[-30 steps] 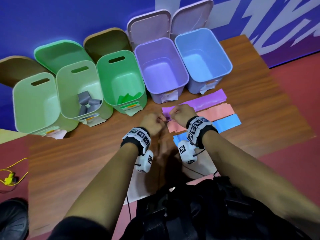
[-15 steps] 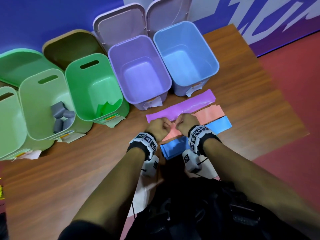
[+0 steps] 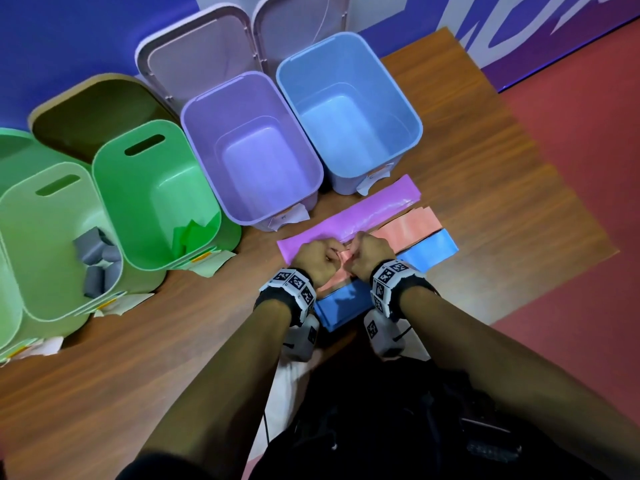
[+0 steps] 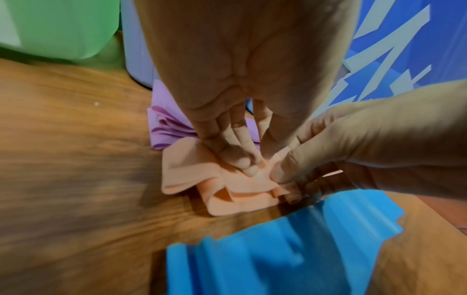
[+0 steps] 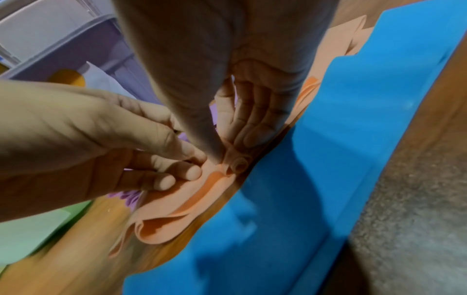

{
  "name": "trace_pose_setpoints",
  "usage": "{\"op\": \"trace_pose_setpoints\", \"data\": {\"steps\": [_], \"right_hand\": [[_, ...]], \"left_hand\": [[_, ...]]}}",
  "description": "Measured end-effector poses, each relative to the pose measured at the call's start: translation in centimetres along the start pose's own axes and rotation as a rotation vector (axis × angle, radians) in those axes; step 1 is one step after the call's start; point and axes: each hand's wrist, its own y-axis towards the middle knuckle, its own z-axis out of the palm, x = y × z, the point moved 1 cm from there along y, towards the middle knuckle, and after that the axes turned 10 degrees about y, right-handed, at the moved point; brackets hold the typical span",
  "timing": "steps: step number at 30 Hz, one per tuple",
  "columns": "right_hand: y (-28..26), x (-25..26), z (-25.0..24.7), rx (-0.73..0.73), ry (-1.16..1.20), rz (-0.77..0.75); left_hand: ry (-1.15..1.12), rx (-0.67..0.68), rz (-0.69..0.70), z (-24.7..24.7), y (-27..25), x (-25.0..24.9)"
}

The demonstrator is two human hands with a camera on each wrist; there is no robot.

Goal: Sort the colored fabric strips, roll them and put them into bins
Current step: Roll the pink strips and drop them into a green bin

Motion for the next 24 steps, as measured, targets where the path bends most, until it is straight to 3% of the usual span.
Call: {"op": "trace_pose_setpoints", "data": {"steps": [4, 11, 19, 24], "right_hand": [[-0.2, 0.2, -0.4, 0.02, 0.072, 0.005], [-1.3, 1.5, -2.9, -0.072, 0.267, 0.011], [-4.1, 5.0, -4.7, -0.109, 0.318, -0.111], [-5.9, 8.1, -3.6, -0.092, 0.348, -0.169]], "left_hand": [[-0.065, 0.018, 0.025, -0.1, -0.2, -0.3], [-0.067, -0.088, 0.047, -1.3, -1.0, -0.3], [-0.31, -0.122, 0.146, -3.5, -3.5, -1.0], [-0.394, -0.236, 0.166, -5.9, -5.8, 0.5]]}}
